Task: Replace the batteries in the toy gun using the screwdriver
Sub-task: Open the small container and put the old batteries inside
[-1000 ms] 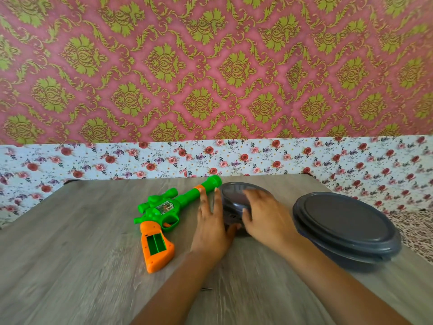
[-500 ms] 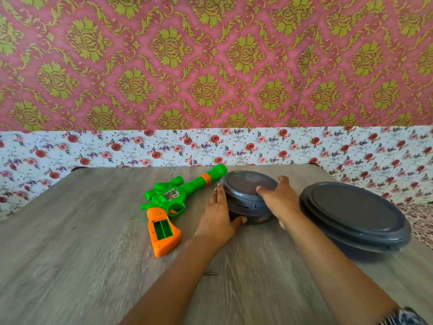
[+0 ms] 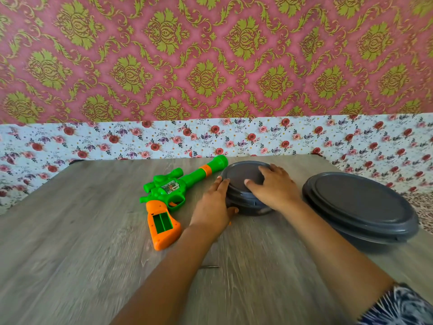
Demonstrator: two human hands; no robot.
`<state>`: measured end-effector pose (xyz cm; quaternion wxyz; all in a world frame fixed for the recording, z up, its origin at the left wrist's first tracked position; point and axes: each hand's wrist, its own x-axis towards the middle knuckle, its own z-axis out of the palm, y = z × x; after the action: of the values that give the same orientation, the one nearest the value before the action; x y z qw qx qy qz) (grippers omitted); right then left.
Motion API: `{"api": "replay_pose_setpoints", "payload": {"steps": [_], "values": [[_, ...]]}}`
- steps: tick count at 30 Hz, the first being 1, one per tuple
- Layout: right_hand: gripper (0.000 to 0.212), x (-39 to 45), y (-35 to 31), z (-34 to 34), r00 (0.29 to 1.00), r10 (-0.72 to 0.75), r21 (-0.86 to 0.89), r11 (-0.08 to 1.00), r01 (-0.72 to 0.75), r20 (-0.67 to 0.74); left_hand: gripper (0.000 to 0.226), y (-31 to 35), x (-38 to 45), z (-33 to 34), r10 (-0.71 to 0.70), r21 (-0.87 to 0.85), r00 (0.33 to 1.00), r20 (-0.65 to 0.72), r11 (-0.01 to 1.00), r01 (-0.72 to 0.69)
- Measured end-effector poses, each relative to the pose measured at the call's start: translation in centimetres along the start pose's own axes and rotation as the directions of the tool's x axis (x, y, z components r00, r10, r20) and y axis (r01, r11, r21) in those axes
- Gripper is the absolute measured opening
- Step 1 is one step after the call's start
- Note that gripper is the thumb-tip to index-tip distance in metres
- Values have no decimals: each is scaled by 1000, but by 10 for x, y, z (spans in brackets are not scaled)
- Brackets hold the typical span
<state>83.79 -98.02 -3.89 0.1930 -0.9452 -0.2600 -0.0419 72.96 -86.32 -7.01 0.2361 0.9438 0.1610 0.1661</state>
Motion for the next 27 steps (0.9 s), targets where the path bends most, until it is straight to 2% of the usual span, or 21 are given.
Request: {"api": "replay_pose_setpoints", "payload": {"steps": [7, 14, 17, 22, 27], "values": [[63, 7, 6, 8, 1000, -14, 0, 1000, 14, 26, 79, 1, 0, 3, -1, 74, 1000, 17, 997, 0], [56, 13, 2, -3, 995, -37, -106, 993, 47, 93, 76, 6, 3, -2, 8, 305, 1000, -9, 952, -5], [39, 21, -6, -18, 995, -52, -209, 975, 70, 90, 70, 9, 5, -8, 18, 309, 1000, -5, 951, -15], [45, 47, -23, -18, 999, -45, -292, 955, 44, 3, 71, 6, 3, -6, 15, 268, 1000, -14, 963, -11], [47, 56, -21, 10, 977, -49, -144, 986, 80, 206, 70, 7, 3, -7, 18, 265, 999, -32, 964, -9]]}}
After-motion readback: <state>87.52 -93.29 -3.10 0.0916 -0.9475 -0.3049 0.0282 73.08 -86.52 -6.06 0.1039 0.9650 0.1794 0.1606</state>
